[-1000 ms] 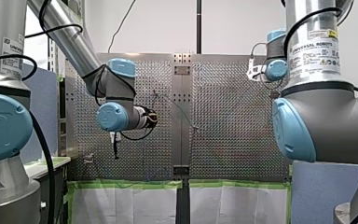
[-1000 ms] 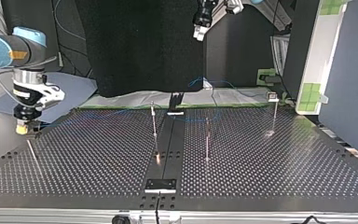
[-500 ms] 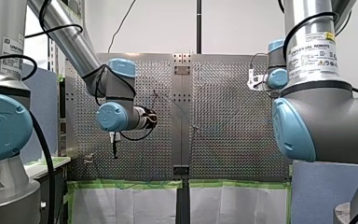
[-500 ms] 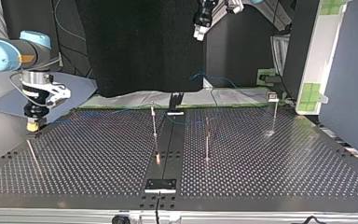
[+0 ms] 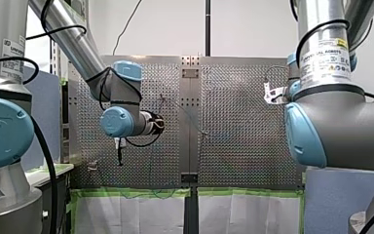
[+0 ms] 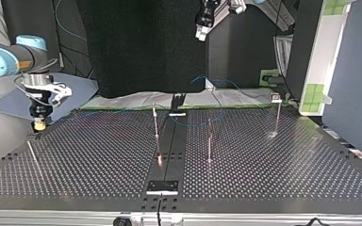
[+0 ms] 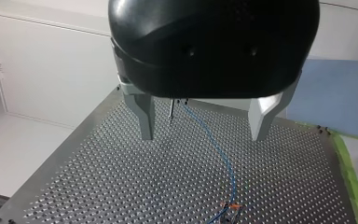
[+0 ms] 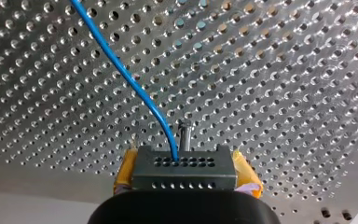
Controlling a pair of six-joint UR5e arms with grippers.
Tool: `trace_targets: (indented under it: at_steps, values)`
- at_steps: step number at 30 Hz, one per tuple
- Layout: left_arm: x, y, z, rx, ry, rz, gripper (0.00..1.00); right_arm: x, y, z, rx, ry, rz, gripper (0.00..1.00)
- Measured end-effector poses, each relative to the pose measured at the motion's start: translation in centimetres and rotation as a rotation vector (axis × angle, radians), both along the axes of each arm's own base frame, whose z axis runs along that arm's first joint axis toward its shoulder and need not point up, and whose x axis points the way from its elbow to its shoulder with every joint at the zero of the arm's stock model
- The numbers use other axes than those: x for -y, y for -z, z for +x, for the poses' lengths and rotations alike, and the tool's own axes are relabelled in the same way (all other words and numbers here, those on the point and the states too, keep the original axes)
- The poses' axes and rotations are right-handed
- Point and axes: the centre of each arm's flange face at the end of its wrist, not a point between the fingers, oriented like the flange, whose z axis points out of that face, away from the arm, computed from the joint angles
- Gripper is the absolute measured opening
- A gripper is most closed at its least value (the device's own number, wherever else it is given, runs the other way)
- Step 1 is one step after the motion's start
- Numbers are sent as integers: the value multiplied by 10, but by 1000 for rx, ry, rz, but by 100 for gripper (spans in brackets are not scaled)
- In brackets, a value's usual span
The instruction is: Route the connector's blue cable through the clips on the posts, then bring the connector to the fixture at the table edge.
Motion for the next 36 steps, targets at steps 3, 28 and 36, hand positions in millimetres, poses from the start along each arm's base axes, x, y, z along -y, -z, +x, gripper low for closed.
trace_targets:
  at_steps: [3, 28, 36]
  values:
    - [0, 0, 0, 0, -1, 1, 100, 4, -2, -11, -12, -3, 7, 0]
    - [-1, 0, 1, 0, -5, 3, 100, 37, 12, -69, -8, -82, 10, 0]
    - [-1, 0, 2, 1, -7, 8, 100, 44, 11, -60, 2, -119, 9, 0]
